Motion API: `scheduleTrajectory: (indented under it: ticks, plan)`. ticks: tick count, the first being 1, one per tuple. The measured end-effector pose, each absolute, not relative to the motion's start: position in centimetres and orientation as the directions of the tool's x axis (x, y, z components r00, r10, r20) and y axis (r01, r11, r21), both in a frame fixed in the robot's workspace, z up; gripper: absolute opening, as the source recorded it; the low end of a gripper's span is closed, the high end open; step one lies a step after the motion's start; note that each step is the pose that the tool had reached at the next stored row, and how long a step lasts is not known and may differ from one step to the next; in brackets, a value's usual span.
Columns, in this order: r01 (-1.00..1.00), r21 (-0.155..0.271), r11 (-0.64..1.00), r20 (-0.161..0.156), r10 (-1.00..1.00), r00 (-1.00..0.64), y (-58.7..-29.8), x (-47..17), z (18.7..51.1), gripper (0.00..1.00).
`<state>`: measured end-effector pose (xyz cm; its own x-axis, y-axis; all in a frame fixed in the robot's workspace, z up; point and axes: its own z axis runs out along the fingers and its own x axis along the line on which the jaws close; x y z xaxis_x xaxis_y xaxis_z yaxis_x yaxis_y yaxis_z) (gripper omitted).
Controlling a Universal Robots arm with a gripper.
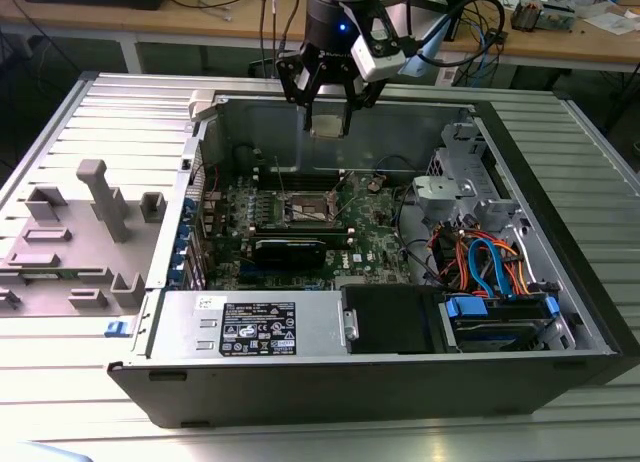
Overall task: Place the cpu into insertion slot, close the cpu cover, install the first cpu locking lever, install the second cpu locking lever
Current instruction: 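Place the cpu into insertion slot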
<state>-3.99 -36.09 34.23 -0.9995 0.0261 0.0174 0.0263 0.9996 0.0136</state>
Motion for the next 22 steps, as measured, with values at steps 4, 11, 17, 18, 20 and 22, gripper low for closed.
scheduleTrajectory:
  ticks: [4, 11, 17, 18, 20, 22]
  plan:
    - [0.026, 0.012, 1.0, 0.017, 0.026, -1.0, -36.1, -4.0, 34.2, 0.55]
    - [0.026, 0.008, 1.0, 0.017, 0.026, -1.0, -36.13, -4.0, 34.11, 0.55]
    - [0.026, 0.005, 1.0, 0.017, 0.026, -1.0, -36.15, -4.0, 34.05, 0.55]
    - [0.026, 0.004, 1.0, 0.017, 0.026, -1.0, -36.15, -4.0, 34.03, 0.55]
    - [0.026, 0.003, 1.0, 0.017, 0.026, -1.0, -36.16, -4.0, 34.01, 0.55]
    - [0.026, 0.003, 1.0, 0.017, 0.026, -1.0, -36.16, -4.0, 34.0, 0.55]
